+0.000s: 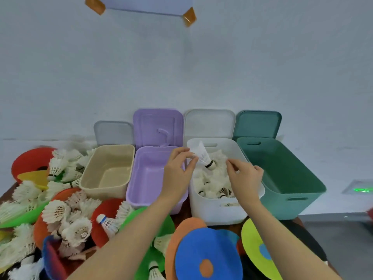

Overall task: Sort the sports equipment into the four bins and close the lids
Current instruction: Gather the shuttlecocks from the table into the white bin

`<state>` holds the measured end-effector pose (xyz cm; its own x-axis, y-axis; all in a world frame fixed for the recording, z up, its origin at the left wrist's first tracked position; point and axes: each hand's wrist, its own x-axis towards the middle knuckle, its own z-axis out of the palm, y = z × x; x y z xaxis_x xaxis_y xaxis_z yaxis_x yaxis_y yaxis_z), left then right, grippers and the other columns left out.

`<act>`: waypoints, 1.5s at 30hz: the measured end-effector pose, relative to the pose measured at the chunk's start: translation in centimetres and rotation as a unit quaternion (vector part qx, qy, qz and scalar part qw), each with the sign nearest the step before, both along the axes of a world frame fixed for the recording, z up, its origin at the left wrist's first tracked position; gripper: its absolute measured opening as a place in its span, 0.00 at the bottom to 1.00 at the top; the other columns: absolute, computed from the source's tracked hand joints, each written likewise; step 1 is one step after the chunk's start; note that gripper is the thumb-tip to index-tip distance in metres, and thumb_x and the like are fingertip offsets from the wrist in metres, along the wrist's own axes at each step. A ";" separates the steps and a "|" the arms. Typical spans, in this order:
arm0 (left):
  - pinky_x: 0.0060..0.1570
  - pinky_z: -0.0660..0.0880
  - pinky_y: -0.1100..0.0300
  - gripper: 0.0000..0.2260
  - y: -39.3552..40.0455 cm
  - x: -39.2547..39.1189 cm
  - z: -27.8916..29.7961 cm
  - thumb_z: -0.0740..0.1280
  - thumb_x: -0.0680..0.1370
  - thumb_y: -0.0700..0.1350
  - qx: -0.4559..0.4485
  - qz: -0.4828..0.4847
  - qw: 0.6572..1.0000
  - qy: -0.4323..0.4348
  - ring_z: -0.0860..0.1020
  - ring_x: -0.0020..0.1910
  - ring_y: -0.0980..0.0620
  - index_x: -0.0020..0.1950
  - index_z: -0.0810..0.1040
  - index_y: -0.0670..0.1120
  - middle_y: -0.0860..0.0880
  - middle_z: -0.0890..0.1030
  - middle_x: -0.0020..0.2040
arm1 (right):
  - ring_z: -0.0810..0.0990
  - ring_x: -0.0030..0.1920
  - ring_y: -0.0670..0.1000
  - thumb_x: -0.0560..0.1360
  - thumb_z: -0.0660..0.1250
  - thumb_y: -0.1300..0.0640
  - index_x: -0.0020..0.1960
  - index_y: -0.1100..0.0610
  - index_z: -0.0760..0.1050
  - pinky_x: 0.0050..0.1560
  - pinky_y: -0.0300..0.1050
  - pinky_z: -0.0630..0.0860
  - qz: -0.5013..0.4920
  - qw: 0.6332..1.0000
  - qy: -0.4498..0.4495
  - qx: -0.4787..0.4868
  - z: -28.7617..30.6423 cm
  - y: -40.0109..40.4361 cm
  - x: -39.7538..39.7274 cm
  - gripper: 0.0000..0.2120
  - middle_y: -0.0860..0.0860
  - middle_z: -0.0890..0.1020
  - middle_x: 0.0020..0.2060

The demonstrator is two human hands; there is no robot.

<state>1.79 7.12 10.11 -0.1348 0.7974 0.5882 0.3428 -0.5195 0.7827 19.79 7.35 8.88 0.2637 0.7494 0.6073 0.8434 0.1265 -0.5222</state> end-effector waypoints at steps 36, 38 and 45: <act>0.54 0.62 0.53 0.23 -8.1 -12.2 -9.4 0.53 0.73 0.58 -0.179 0.029 0.903 0.389 0.73 0.58 0.46 0.57 0.79 0.47 0.49 0.78 0.55 | 0.77 0.47 0.50 0.72 0.56 0.41 0.52 0.51 0.79 0.50 0.45 0.66 0.332 0.928 -0.060 -0.161 -8.4 -6.1 -8.6 0.20 0.44 0.79 0.43; 0.57 0.59 0.54 0.21 -9.8 -13.0 -10.9 0.55 0.75 0.57 -0.217 0.025 0.892 0.396 0.70 0.61 0.48 0.60 0.77 0.48 0.50 0.76 0.58 | 0.73 0.56 0.49 0.69 0.50 0.34 0.59 0.49 0.76 0.54 0.41 0.57 0.312 0.910 -0.128 -0.242 -9.5 -7.1 -9.8 0.30 0.43 0.78 0.50; 0.57 0.53 0.59 0.34 -14.2 -12.8 -14.4 0.44 0.70 0.67 -0.232 -0.031 0.864 0.446 0.66 0.63 0.53 0.63 0.75 0.52 0.55 0.74 0.61 | 0.64 0.66 0.52 0.74 0.58 0.37 0.65 0.50 0.70 0.66 0.54 0.51 0.229 0.872 -0.275 -0.335 -11.3 -7.2 -11.8 0.25 0.48 0.74 0.63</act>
<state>-11.04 -7.07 -4.27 0.2590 0.9645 0.0517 0.8995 -0.2603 0.3510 8.03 0.10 -2.37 -0.3488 0.9349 -0.0657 0.9307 0.3373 -0.1414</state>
